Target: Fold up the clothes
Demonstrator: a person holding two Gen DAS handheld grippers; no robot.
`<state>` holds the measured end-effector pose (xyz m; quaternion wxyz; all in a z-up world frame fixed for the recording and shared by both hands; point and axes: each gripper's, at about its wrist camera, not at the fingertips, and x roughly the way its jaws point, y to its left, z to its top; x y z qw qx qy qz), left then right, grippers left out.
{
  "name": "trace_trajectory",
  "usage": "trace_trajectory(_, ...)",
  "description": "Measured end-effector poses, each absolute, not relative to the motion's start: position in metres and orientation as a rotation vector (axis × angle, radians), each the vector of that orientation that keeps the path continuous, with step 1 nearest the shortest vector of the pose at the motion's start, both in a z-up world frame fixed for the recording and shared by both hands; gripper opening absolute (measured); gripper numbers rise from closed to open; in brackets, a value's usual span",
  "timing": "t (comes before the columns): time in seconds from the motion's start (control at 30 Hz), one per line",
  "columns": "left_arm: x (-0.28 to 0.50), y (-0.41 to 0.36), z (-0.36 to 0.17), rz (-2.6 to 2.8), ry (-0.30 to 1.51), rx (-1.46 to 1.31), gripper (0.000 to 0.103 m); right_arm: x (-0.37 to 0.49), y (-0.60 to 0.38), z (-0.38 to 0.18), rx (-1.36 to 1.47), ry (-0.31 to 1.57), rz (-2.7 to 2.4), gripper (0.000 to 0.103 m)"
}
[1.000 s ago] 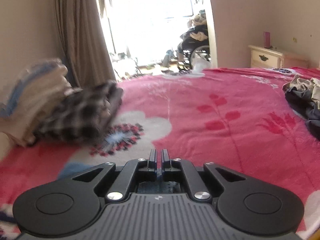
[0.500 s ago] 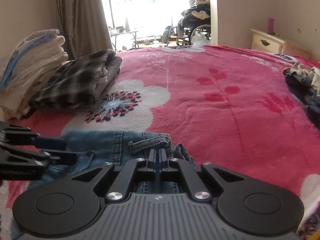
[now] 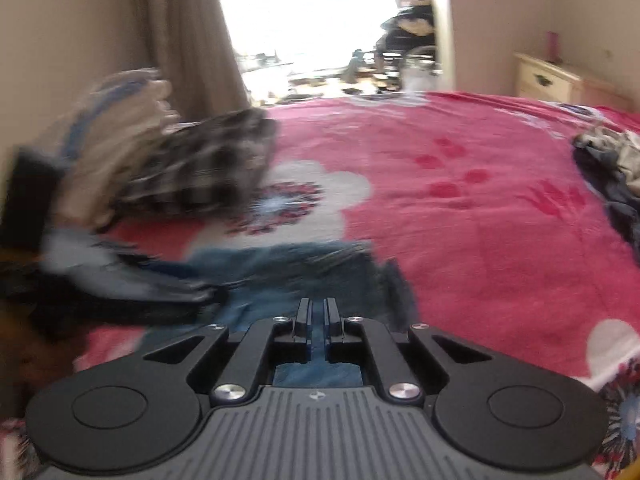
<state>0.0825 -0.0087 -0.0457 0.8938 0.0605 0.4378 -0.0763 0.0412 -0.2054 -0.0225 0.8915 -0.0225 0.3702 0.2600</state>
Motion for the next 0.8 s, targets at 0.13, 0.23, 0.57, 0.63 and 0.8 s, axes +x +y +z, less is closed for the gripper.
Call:
trace_trajectory(0.13, 0.084, -0.012, -0.046, -0.147, 0.913, 0.135, 0.038, 0.034, -0.199, -0.051, -0.151, 0.832, 0.506, 0.003)
trace_trajectory(0.23, 0.083, -0.015, -0.046, -0.140, 0.910, 0.150, 0.039, 0.027, -0.203, -0.039, -0.094, 0.798, 0.530, 0.008)
trace_trajectory(0.57, 0.081, -0.019, -0.045, -0.125, 0.909, 0.174, 0.039, -0.020, -0.169, -0.031, -0.144, 0.738, 0.921, 0.008)
trace_trajectory(0.63, 0.080, -0.019, -0.045, -0.126, 0.905, 0.181, 0.039, -0.023, -0.159, -0.049, -0.226, 0.790, 0.887, 0.008)
trace_trajectory(0.8, 0.080, -0.018, -0.045, -0.128, 0.908, 0.180, 0.040, -0.030, -0.159, -0.039, -0.182, 0.751, 0.937, 0.008)
